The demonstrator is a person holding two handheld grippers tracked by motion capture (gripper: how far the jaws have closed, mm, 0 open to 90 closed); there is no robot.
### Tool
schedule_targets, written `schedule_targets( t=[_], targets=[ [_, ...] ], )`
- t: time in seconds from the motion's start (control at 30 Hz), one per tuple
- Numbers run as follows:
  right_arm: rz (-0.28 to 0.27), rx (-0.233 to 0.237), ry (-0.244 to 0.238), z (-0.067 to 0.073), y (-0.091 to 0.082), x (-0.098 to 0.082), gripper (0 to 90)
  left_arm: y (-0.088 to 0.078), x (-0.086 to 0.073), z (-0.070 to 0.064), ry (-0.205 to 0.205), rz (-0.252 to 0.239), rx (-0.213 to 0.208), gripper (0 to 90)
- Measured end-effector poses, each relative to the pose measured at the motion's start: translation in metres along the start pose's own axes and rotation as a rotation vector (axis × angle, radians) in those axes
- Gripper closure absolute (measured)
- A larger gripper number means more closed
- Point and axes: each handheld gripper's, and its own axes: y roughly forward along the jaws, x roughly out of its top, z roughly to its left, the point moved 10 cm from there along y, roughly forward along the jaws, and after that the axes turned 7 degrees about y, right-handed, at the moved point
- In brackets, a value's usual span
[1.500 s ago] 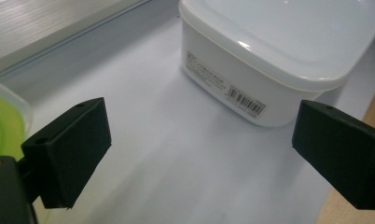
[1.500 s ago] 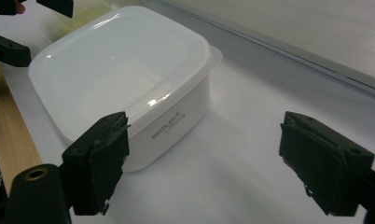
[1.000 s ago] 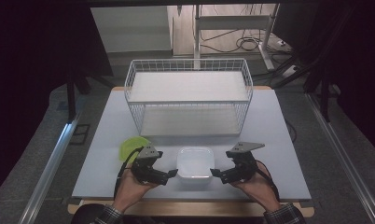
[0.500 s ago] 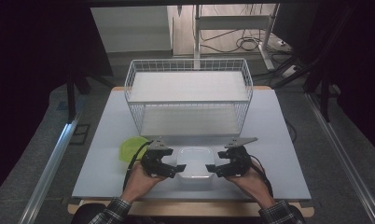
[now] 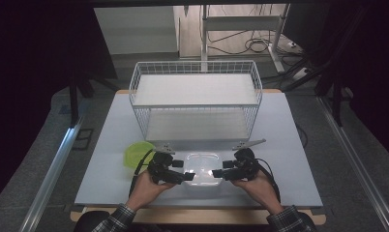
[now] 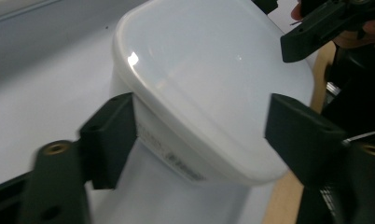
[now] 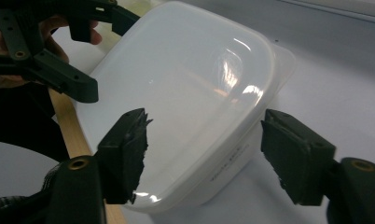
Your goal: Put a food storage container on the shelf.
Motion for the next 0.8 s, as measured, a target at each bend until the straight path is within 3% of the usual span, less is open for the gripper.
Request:
schedule_targets(
  t=[0.03, 0.1, 0.17, 0.2, 0.3, 0.43, 0.53, 0.63, 0.73, 0.8],
  targets=[
    [0.000, 0.000, 0.000, 0.000, 0.000, 0.000, 37.6, -0.004, -0.001, 0.000, -0.003, 0.000, 0.001, 30.0],
    [0.009, -0.004, 0.014, 0.002, -0.005, -0.002, 46.0, -0.008, -0.001, -0.001, -0.011, 0.002, 0.008, 42.3],
    [0.015, -0.002, 0.031, 0.003, -0.007, -0.003, 49.2, -0.011, -0.002, -0.002, -0.022, 0.007, 0.017, 44.5],
    [0.014, -0.005, 0.049, 0.004, -0.011, -0.004, 56.4, -0.014, -0.001, -0.004, -0.043, -0.001, 0.027, 49.3],
    [0.011, 0.002, 0.074, 0.004, -0.015, -0.004, 61.7, -0.016, 0.000, -0.003, -0.056, -0.023, 0.038, 57.6],
    [-0.033, 0.013, 0.120, 0.002, -0.017, 0.002, 68.6, -0.018, 0.004, -0.001, -0.066, -0.052, 0.091, 61.1],
    [-0.066, 0.019, 0.143, 0.001, -0.018, 0.006, 72.7, -0.021, 0.007, 0.001, -0.094, -0.086, 0.096, 66.2],
    [-0.104, 0.008, 0.134, 0.000, -0.021, 0.009, 79.5, -0.025, 0.009, 0.004, -0.108, -0.119, 0.106, 78.9],
    [-0.146, -0.061, 0.049, 0.000, -0.021, 0.013, 79.7, -0.024, 0.010, 0.008, -0.114, -0.130, 0.126, 79.0],
    [-0.165, -0.078, 0.028, 0.001, -0.021, 0.015, 79.7, -0.023, 0.011, 0.010, -0.108, -0.142, 0.148, 79.0]
  ],
)
